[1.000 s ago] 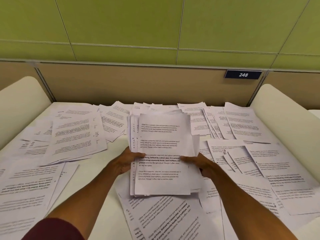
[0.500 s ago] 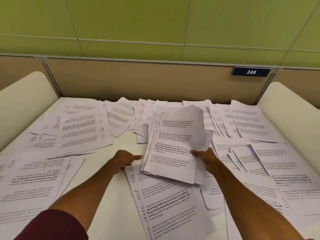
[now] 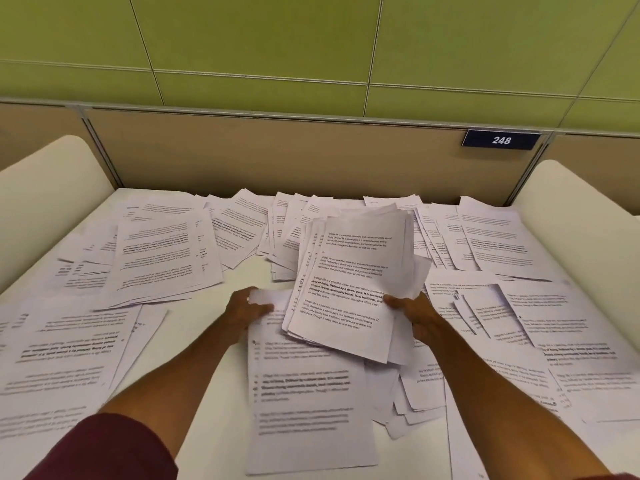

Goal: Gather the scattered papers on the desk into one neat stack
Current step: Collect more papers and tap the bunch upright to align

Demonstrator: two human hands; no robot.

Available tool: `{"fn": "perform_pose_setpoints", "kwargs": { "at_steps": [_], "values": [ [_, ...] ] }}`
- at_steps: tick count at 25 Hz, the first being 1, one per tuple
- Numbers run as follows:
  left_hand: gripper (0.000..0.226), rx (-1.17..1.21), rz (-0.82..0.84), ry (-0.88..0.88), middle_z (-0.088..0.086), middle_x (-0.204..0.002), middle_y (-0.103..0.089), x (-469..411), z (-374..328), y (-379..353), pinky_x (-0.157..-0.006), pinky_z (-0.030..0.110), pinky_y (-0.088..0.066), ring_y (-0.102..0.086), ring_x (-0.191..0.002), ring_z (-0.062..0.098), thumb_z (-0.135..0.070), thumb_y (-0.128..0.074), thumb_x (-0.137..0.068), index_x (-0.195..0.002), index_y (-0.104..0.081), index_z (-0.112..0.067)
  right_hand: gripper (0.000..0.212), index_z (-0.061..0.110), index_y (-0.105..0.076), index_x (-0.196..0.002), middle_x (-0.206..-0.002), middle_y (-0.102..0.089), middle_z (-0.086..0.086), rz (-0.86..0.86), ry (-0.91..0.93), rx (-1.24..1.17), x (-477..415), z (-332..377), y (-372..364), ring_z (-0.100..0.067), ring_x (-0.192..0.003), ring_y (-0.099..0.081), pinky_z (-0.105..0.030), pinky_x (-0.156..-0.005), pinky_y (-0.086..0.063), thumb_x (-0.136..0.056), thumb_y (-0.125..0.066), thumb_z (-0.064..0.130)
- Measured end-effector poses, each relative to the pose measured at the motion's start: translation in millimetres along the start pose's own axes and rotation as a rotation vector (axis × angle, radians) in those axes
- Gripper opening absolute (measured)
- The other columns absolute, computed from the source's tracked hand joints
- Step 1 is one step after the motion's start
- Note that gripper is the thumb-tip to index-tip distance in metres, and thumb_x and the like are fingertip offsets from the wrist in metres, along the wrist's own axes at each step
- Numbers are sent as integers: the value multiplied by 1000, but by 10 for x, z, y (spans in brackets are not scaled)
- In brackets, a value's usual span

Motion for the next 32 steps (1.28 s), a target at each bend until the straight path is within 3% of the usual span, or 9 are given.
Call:
{"fn": "perform_pose_setpoints", "kwargs": {
  "at_steps": [4, 8, 10, 14, 18, 22, 25, 29, 32],
  "values": [
    [20, 64, -150, -195, 13, -93, -68, -67, -317, 437, -76, 42, -58, -65, -80, 29, -3, -73, -80, -95, -62, -11, 62, -3, -51, -133, -130, -60, -25, 3, -14, 68, 4, -38, 41, -42, -117, -59, -55, -98, -48, -77, -77, -2],
    [14, 15, -54, -324, 6, -86, -68, -118, -853, 702, -72, 31, -53, -61, -82, 25, -2, -72, -81, -88, -68, -14, 67, -2, -46, -138, -136, -56, -22, -27, -12, 141, -13, -79, 93, -42, -124, -52, -51, -105, -43, -79, -76, -1],
    [19, -27, -11, -313, 8, -94, -69, -153, -1058, 825, -74, 31, -54, -63, -83, 22, -7, -73, -81, -99, -68, -9, 67, -3, -45, -139, -138, -54, -23, -37, -8, 160, -29, -99, 98, -42, -127, -50, -50, -107, -40, -79, -75, -1],
    [19, 68, 115, -209, 8, -98, -70, -125, -1267, 733, -53, 22, -55, -72, -69, 14, -13, -71, -84, -102, -67, -13, 66, -4, -45, -139, -138, -53, -24, -17, -6, 184, -24, -115, 44, -43, -127, -49, -51, -110, -39, -80, -75, 0],
    [40, 146, 131, -94, 9, -102, -69, -171, -1245, 364, -61, 28, -58, -69, -77, 21, -11, -70, -85, -123, -58, -3, 62, -2, -50, -135, -133, -58, -23, 44, -31, 202, 11, -145, -71, -43, -122, -53, -52, -105, -43, -79, -76, 1],
    [74, -441, 21, -96, 18, -144, -45, -136, -1019, 51, -98, 43, -46, -53, -120, 35, -25, -71, -86, -146, -32, -8, 59, -1, -52, -132, -127, -62, -24, 98, -139, 232, 81, -267, -140, -44, -114, -59, -56, -100, -48, -79, -77, 4],
    [102, -790, 71, 159, 23, -153, -29, 102, -484, -104, -110, 47, -34, -35, -138, 38, -53, -68, -81, -152, -12, -5, 57, -2, -50, -134, -128, -61, -27, 120, -195, 222, 135, -336, -158, -47, -114, -59, -61, -100, -45, -83, -74, 4],
    [102, -508, 180, 257, 19, -146, -44, 289, -388, -121, -115, 49, -26, -43, -134, 35, -87, -34, -74, -146, -39, -14, 52, -5, -49, -135, -127, -60, -29, 161, -226, 156, 134, -376, -175, -48, -114, -59, -64, -100, -44, -86, -67, -3],
    [116, -358, 149, 280, 15, -130, -59, 251, -382, 169, -108, 49, -37, -57, -118, 35, -97, -45, -52, -131, -54, -13, 51, -6, -48, -136, -128, -60, -29, 144, -239, 133, 135, -396, -155, -48, -115, -59, -64, -100, -43, -87, -64, -5]
  ]
}}
Point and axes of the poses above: each hand's wrist, its own x-axis away from the middle knuckle, its own y-axis out of the back of the hand, z = x × y, the point moved 10 cm from there along -x, towards the middle knuckle
